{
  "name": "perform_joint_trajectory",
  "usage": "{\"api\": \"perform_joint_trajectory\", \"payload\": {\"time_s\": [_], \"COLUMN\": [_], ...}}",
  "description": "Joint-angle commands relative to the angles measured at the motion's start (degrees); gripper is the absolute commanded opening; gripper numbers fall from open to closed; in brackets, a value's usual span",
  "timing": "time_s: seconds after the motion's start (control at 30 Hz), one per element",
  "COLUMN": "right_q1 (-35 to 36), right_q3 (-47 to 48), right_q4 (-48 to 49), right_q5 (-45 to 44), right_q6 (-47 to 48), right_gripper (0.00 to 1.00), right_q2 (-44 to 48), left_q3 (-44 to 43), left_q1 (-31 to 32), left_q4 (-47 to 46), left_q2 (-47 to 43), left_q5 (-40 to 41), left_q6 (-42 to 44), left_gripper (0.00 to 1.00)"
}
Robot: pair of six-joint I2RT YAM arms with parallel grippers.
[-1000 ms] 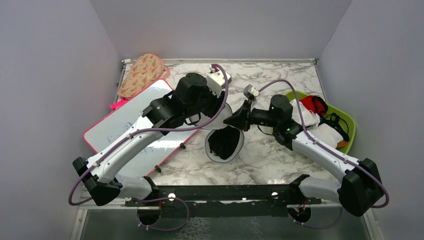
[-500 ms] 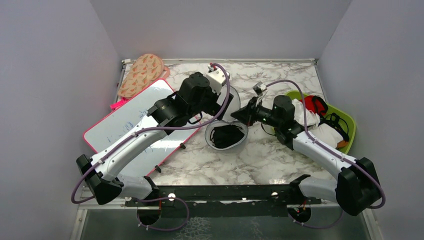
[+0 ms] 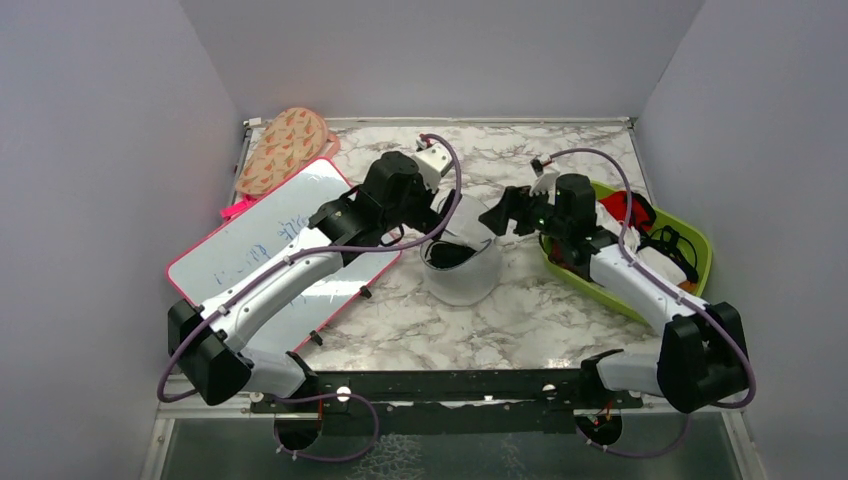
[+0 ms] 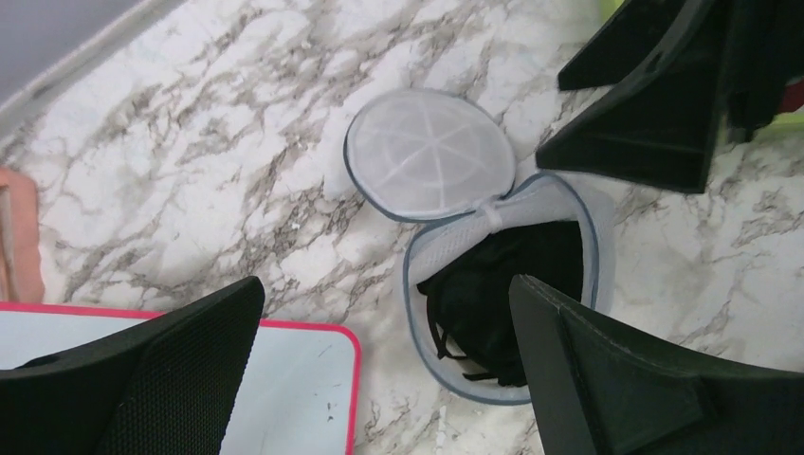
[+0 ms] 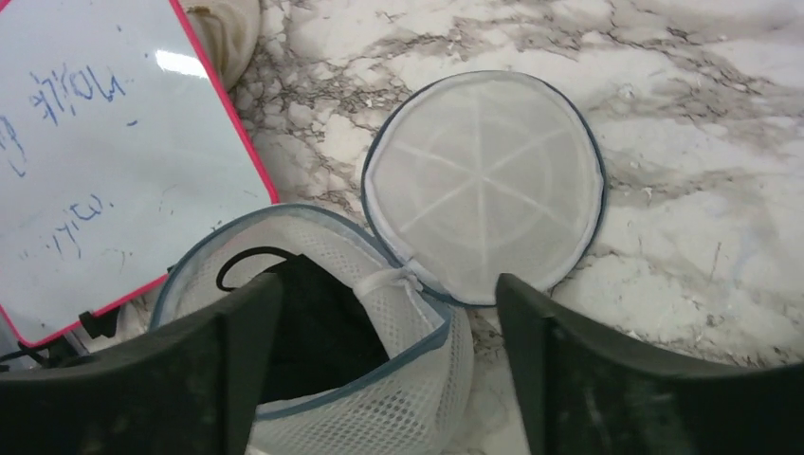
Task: Unzip the laundry bag and remove the bra
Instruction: Place the laundry bag at the center of the board, then pick up the bra from the laundry bag.
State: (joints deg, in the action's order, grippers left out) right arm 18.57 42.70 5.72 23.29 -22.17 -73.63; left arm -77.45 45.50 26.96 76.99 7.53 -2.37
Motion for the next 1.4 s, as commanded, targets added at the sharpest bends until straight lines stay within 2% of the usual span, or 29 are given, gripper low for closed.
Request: {"api": "perform_joint_trajectory", "payload": {"time_s": [0.0,0.03,0.07,0.2,0.33,0.37,0.43,0.53,0.63,0.73,0.8,1.03,1.17,1.27,1.37], "right_q1": [0.1,0.1,0.1,0.1,0.1,0.1,0.3,1.8,3.6,5.7,7.0,11.4,14.4,16.7,18.3], "right_q3": [6.6,8.2,10.2,16.6,15.4,14.5,12.4,10.2,11.3,11.3,11.7,14.7,20.4,23.5,22.3], "right_q4": [-14.7,-18.2,-21.8,-32.0,-31.8,-30.2,-26.6,-21.7,-21.9,-21.0,-20.9,-20.5,-25.3,-30.2,-32.9], "right_q5": [-6.8,-7.9,-8.0,1.2,13.9,16.9,21.3,25.0,25.1,24.2,23.7,19.5,15.0,10.3,8.3], "right_q6": [3.8,3.2,3.0,7.2,9.9,9.4,6.6,3.2,3.2,3.4,3.9,4.8,6.1,7.4,7.6], "right_gripper": [0.88,0.97,0.99,1.0,1.0,0.99,0.89,0.78,0.66,0.63,0.62,0.61,0.63,0.65,0.65], "right_q2": [2.5,3.0,3.3,2.2,2.5,2.6,2.7,1.7,-0.8,-2.6,-4.1,-10.4,-17.2,-19.3,-17.4], "left_q3": [6.9,8.0,9.1,12.8,14.7,14.9,14.4,14.0,13.1,13.1,13.0,13.1,12.8,12.7,12.7], "left_q1": [-4.1,-4.7,-5.4,-7.4,-8.1,-8.1,-8.3,-9.2,-9.7,-9.9,-10.0,-10.2,-10.5,-10.7,-11.0], "left_q4": [-7.2,-7.9,-8.4,-11.1,-12.2,-12.1,-11.6,-11.3,-9.8,-9.8,-9.7,-10.1,-10.0,-9.9,-9.8], "left_q2": [1.1,1.5,1.7,2.7,4.2,4.9,6.7,9.6,11.9,12.9,13.1,12.6,13.1,13.2,13.0], "left_q5": [-7.3,-8.0,-9.2,-16.5,-20.4,-20.8,-21.6,-22.9,-22.6,-23.1,-23.2,-24.3,-25.1,-25.4,-25.1], "left_q6": [0.6,0.3,0.1,-1.6,-3.2,-3.7,-4.3,-5.6,-6.1,-6.5,-6.6,-6.5,-6.8,-7.0,-6.9], "left_gripper": [0.99,0.99,0.99,0.99,0.99,0.97,0.9,0.72,0.57,0.48,0.45,0.43,0.43,0.54,0.55]}}
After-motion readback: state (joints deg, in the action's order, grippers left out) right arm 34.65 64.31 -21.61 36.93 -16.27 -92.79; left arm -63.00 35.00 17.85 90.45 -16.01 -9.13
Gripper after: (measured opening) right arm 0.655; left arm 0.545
